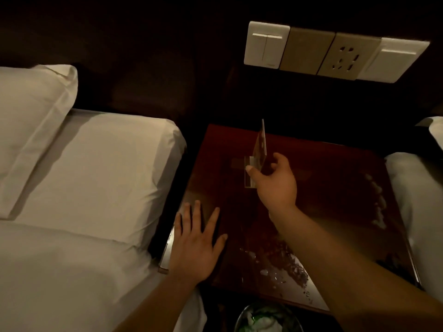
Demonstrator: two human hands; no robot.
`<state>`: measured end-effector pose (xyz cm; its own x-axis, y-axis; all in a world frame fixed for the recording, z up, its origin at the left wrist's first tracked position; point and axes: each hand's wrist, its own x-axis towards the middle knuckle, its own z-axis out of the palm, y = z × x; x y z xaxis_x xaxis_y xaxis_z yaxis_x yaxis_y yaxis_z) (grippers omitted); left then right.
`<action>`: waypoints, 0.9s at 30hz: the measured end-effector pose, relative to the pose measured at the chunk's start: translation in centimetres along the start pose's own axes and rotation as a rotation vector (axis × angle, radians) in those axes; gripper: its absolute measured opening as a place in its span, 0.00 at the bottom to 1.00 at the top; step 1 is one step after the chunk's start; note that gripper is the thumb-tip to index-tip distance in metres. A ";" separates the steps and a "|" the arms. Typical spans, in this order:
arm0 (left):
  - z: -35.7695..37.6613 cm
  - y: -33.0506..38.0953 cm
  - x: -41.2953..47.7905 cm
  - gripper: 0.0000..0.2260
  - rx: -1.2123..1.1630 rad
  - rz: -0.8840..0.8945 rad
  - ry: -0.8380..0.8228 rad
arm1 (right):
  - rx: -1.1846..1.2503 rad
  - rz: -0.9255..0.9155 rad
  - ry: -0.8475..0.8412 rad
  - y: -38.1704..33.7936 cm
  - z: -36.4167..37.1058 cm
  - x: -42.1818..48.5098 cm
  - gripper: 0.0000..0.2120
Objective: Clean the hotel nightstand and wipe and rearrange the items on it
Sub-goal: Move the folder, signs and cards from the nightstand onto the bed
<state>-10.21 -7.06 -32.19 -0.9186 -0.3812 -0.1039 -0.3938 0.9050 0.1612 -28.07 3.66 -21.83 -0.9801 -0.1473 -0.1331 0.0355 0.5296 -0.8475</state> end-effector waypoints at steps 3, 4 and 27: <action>0.3 -0.1 0.1 0.30 0.000 0.014 0.002 | -0.004 -0.047 0.003 0.0 -0.1 0.2 0.22; 0.3 -0.1 0.1 0.30 -0.006 0.015 -0.003 | -0.019 -0.065 0.007 0.0 -0.2 0.2 0.17; -14.1 -12.6 -8.0 0.09 -1.307 -0.245 0.104 | 0.301 -0.147 -0.759 -9.0 5.1 -12.5 0.09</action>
<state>1.68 -18.12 -19.52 -0.7956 -0.5720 -0.1998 -0.2360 -0.0112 0.9717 -15.12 -3.55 -15.14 -0.5843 -0.7783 -0.2297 0.0739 0.2309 -0.9702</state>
